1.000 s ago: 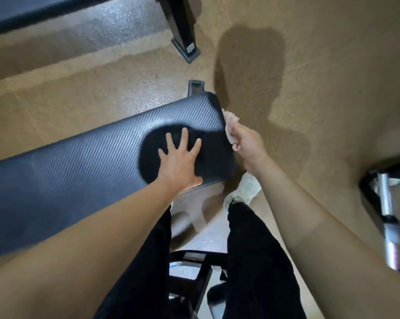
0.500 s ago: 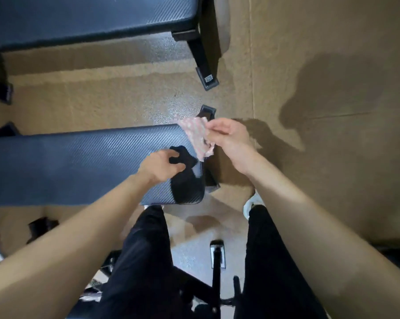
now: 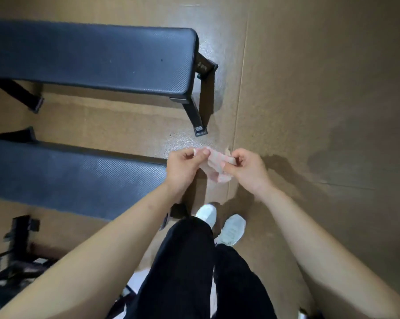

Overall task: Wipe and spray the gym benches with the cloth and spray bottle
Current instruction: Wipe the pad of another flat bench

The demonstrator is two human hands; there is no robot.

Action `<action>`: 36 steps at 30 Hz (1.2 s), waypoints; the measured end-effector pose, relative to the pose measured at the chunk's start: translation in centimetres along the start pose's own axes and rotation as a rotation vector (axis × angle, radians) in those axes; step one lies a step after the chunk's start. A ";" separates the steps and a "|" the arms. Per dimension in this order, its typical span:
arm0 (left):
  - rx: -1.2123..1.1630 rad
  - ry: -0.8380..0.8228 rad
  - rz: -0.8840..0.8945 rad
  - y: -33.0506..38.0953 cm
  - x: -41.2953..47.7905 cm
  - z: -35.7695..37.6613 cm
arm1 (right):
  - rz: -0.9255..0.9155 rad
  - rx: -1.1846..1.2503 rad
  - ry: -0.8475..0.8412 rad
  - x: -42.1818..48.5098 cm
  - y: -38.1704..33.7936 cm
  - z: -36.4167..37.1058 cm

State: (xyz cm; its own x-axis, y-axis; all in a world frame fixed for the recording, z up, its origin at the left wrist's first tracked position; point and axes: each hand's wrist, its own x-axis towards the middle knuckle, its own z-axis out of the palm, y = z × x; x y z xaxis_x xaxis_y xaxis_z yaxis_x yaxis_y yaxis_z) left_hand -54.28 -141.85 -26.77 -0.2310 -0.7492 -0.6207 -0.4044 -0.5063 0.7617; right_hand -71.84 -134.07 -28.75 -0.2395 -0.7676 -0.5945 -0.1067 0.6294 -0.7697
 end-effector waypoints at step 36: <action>0.499 0.909 -0.158 3.8 34.1 -4.5 | -0.476 -1.005 -0.361 46.9 -18.0 1.8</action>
State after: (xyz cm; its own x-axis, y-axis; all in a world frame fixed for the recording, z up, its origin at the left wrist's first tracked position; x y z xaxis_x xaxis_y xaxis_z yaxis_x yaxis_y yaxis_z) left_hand -59.73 -171.18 -44.22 0.5244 -0.8331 -0.1759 -0.7387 -0.5479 0.3927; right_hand -79.37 -181.58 -43.24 0.3014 -0.8398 -0.4515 -0.8659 -0.0428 -0.4983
